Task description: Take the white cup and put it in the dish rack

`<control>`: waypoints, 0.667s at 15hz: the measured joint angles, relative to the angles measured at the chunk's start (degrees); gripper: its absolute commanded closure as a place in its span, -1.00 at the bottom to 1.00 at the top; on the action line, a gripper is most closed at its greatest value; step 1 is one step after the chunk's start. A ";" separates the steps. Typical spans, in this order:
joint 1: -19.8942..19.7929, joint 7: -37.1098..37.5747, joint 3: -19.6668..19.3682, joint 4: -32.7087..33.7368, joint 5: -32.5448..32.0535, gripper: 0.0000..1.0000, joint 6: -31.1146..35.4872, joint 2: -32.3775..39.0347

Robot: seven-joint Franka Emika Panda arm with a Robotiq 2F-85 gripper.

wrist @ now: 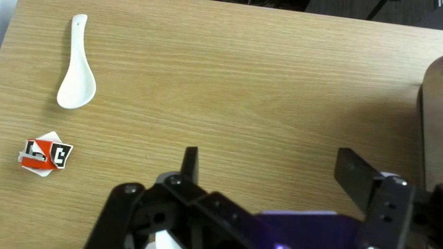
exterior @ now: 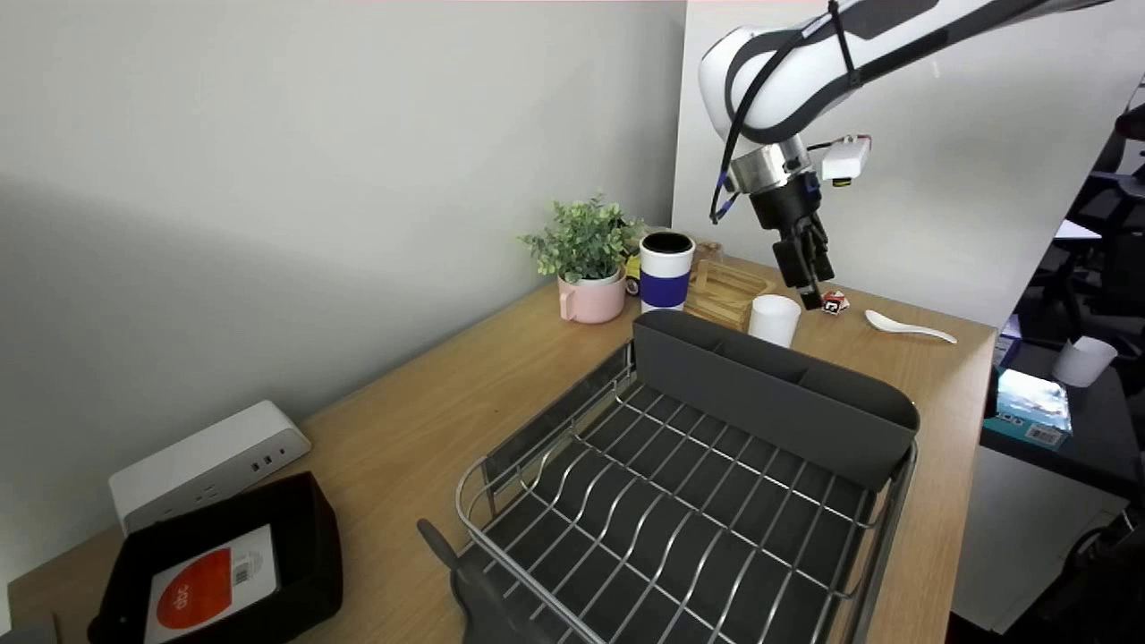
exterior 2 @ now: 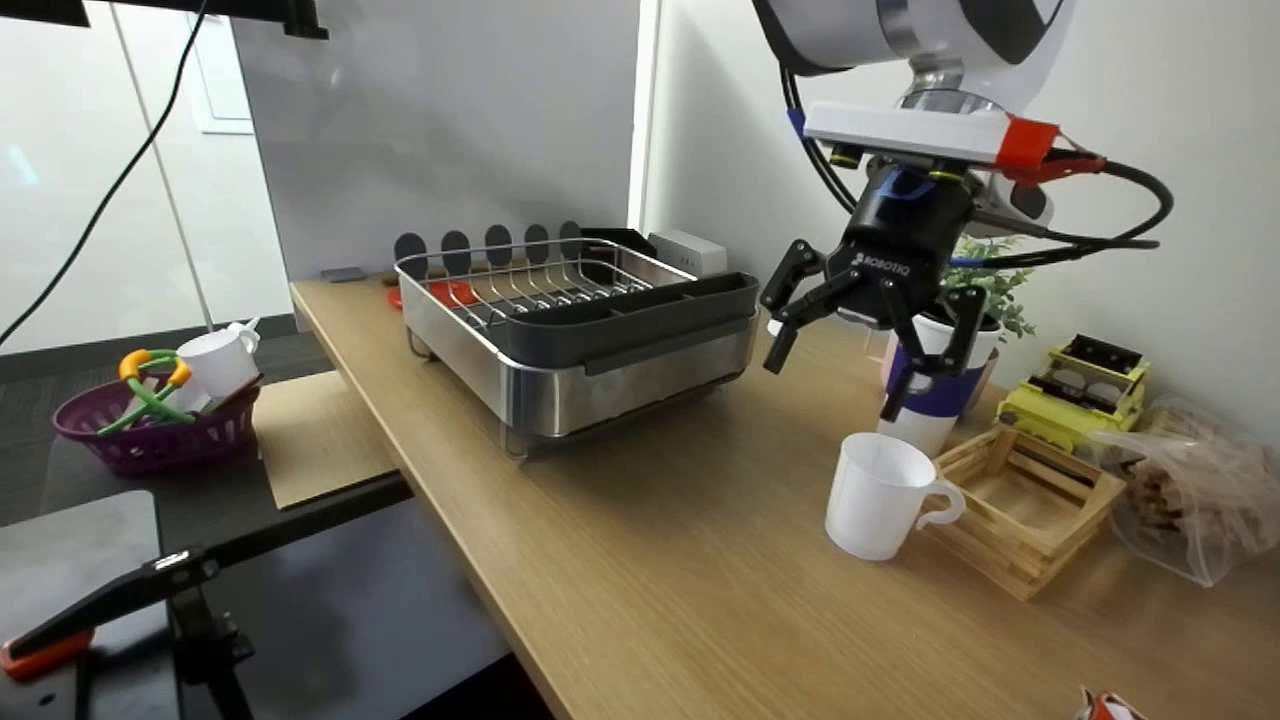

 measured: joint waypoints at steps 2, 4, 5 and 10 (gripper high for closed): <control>0.57 0.13 0.00 1.26 -2.73 -1.00 -0.13 1.45; 1.01 0.01 0.00 2.20 -4.76 -1.00 -0.17 2.11; 1.18 -0.08 0.02 2.56 -5.35 -1.00 -0.18 2.30; 1.43 -0.12 0.03 2.89 -5.72 -1.00 -0.18 2.35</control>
